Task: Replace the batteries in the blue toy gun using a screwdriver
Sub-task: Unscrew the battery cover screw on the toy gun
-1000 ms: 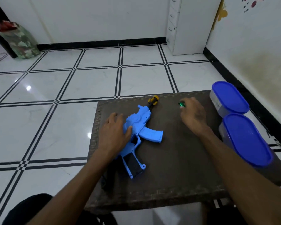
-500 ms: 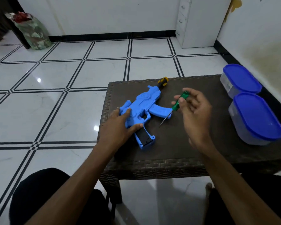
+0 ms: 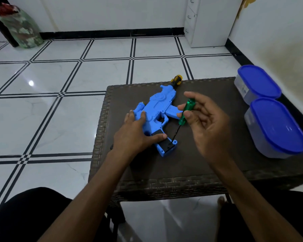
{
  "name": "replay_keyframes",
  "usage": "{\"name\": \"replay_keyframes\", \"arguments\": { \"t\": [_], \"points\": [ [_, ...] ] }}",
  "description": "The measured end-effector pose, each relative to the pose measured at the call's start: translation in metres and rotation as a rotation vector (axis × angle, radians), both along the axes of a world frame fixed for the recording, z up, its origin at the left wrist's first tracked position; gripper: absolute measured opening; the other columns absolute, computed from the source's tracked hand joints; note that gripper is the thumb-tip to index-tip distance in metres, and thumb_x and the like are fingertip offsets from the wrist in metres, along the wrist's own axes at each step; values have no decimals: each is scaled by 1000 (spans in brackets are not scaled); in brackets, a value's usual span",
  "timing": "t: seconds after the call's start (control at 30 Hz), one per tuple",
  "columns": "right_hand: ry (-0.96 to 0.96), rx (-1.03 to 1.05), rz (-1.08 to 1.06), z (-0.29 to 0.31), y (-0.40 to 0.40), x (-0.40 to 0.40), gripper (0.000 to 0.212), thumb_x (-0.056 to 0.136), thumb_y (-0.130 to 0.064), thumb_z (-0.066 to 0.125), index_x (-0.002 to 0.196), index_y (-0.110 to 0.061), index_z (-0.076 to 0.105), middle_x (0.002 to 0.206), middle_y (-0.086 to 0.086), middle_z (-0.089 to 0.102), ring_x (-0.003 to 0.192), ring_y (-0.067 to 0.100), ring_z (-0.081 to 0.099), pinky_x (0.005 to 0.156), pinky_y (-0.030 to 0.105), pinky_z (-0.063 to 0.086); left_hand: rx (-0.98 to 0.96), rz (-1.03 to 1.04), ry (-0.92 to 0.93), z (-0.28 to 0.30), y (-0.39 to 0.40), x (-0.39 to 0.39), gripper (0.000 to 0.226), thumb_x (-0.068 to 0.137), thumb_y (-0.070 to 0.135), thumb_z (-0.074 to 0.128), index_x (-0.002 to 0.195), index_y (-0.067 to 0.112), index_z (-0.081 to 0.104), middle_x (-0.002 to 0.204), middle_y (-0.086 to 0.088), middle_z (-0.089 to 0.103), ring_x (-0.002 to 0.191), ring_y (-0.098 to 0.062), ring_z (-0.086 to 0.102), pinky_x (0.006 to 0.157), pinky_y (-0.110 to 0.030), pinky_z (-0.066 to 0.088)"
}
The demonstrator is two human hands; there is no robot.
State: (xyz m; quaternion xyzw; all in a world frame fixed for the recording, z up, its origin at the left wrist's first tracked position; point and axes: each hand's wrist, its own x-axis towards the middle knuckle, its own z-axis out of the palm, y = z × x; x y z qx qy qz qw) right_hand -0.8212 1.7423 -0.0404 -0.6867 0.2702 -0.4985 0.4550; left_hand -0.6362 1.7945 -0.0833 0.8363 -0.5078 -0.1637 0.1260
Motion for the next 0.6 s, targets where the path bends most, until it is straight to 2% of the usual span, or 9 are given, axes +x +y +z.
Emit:
{"name": "replay_keyframes", "arguments": {
  "t": [0.13, 0.33, 0.6],
  "points": [
    [31, 4, 17, -4, 1, 1, 37, 93, 2, 60, 125, -16, 59, 106, -2, 72, 100, 11, 71, 91, 31, 56, 36, -27, 41, 1, -1, 3, 120, 60, 83, 60, 155, 30, 10, 163, -6, -4, 150, -20, -1, 116, -50, 27],
    [58, -12, 12, -7, -1, 1, 37, 93, 2, 61, 125, -15, 59, 105, -2, 72, 99, 9, 72, 89, 30, 57, 30, -12, 60, 2, 0, 0, 115, 65, 76, 64, 155, 30, 8, 163, -4, -8, 150, -19, -6, 117, -47, 22],
    [68, -19, 39, -7, 5, -2, 35, 93, 3, 60, 124, -13, 59, 106, -1, 72, 98, 9, 72, 88, 30, 58, -14, 0, 79, 2, 5, -4, 113, 65, 75, 65, 155, 31, 13, 164, -4, -3, 150, -19, -3, 118, -48, 22]
  ]
}}
